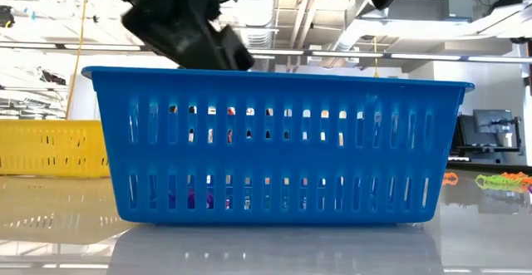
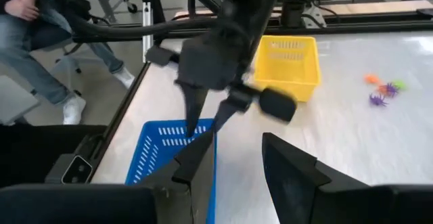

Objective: Sort Halloween decoration
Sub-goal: Put the orange spider toy into the yellow basket

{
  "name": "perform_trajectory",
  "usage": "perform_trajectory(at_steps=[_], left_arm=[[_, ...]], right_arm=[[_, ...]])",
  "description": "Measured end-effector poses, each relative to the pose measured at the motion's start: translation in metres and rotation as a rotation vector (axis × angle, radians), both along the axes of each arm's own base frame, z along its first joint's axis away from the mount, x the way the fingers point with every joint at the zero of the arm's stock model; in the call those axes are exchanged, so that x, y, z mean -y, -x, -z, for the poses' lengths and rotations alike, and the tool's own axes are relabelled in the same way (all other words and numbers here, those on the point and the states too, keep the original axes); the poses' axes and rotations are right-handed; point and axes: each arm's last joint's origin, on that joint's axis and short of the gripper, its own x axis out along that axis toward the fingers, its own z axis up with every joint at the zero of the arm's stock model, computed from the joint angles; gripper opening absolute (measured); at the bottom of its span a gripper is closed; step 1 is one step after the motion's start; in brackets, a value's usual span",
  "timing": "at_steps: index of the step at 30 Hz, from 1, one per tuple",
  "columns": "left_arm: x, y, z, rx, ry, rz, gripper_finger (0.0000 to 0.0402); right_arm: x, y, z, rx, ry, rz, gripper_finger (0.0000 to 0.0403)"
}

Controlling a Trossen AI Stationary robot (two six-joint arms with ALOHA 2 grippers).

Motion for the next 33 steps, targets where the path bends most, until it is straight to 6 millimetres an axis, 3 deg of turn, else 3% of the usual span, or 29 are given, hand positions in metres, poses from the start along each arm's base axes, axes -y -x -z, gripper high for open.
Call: perform_trajectory(at_steps=[5,11,20,25,33], left_arm=[[-0.002,0.022,-0.031,-0.176,-0.009,-0.056,0.0099],[0.021,0.062,-0.048,-0.291,-0.084,-0.126,0.0088],[0.056,0.104,-0.034,-0.406,-0.263,-0.394,0.0082],[0.067,0.116,-0.03,-0.362,-0.264,-0.484,0.0082],[0.059,0.138,0.013,-0.435,-0.275,-0.588,0.0082]], right_arm=[[-0.003,0.001,-0.001,0.007,-0.008,-0.007,0.0159],[-0.004,-0.003,0.005,-0.013,-0.004,-0.001,0.0159],[-0.034,-0.028,0.044,-0.116,-0.048,-0.018,0.0159],[-0.046,-0.037,0.036,-0.098,-0.057,-0.04,0.0159],[-0.06,-0.035,0.028,-0.078,-0.061,-0.084,0.0159]])
